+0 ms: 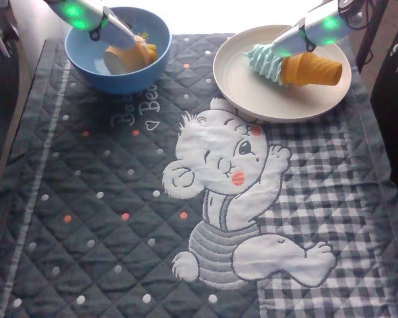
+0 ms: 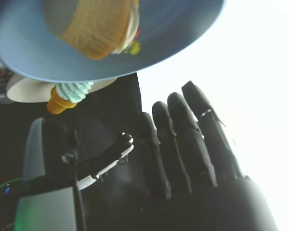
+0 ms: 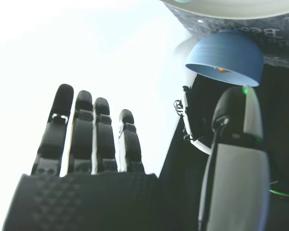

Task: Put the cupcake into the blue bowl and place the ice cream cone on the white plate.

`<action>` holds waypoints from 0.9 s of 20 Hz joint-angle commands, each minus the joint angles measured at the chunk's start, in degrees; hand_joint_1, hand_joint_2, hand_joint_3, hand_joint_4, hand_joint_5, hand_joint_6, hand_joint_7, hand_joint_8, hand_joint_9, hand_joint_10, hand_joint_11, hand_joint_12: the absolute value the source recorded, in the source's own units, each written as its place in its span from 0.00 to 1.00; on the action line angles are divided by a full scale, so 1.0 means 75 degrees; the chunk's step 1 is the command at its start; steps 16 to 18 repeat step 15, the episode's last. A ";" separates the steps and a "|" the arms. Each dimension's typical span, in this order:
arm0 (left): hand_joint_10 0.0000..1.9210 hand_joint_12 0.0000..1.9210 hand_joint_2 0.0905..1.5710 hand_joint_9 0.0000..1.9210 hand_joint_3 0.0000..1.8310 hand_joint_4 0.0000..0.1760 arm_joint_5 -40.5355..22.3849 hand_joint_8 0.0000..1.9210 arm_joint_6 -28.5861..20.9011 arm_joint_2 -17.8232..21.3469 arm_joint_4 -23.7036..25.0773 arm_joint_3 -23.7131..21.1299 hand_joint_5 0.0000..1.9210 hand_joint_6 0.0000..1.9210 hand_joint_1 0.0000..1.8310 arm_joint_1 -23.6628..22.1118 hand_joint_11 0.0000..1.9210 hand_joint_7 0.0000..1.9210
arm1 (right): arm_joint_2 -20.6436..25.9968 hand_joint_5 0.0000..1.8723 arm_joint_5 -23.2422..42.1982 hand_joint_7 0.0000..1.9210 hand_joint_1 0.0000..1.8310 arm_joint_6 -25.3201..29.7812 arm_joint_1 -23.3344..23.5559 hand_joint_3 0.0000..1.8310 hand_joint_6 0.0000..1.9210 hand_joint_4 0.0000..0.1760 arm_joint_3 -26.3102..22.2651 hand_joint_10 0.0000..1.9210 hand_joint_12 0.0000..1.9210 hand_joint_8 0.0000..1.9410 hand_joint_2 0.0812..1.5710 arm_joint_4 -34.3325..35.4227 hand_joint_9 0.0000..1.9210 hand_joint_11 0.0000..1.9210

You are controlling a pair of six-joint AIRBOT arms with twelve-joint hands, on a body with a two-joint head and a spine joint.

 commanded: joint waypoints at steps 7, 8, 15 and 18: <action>0.00 0.40 0.49 0.26 0.00 0.00 -0.1070 0.00 0.0006 0.0368 -0.0507 -0.0198 0.27 0.00 0.55 -0.0186 0.11 0.26 | 0.0500 0.07 0.1472 0.07 0.45 0.0035 0.0031 0.00 0.00 0.61 -0.0514 0.00 0.29 0.00 0.49 0.0097 0.05 0.00; 0.00 0.38 0.50 0.23 0.00 0.09 -0.1240 0.00 0.0133 0.0523 -0.0783 -0.0299 0.25 0.00 0.55 -0.0190 0.08 0.22 | 0.0651 0.07 0.1702 0.08 0.47 0.0035 0.0032 0.00 0.00 0.56 -0.0681 0.00 0.26 0.00 0.50 0.0097 0.05 0.00; 0.00 0.45 0.48 0.20 0.00 0.43 -0.2235 0.00 0.0961 0.1683 -0.1656 -0.1364 0.22 0.00 0.49 -0.0243 0.04 0.20 | 0.1501 0.07 0.3173 0.10 0.41 0.0035 0.0032 0.00 0.00 0.86 -0.1774 0.00 0.40 0.00 0.42 0.0071 0.08 0.00; 0.00 0.45 0.48 0.20 0.00 0.43 -0.2235 0.00 0.0961 0.1683 -0.1656 -0.1364 0.22 0.00 0.49 -0.0243 0.04 0.20 | 0.1501 0.07 0.3173 0.10 0.41 0.0035 0.0032 0.00 0.00 0.86 -0.1774 0.00 0.40 0.00 0.42 0.0071 0.08 0.00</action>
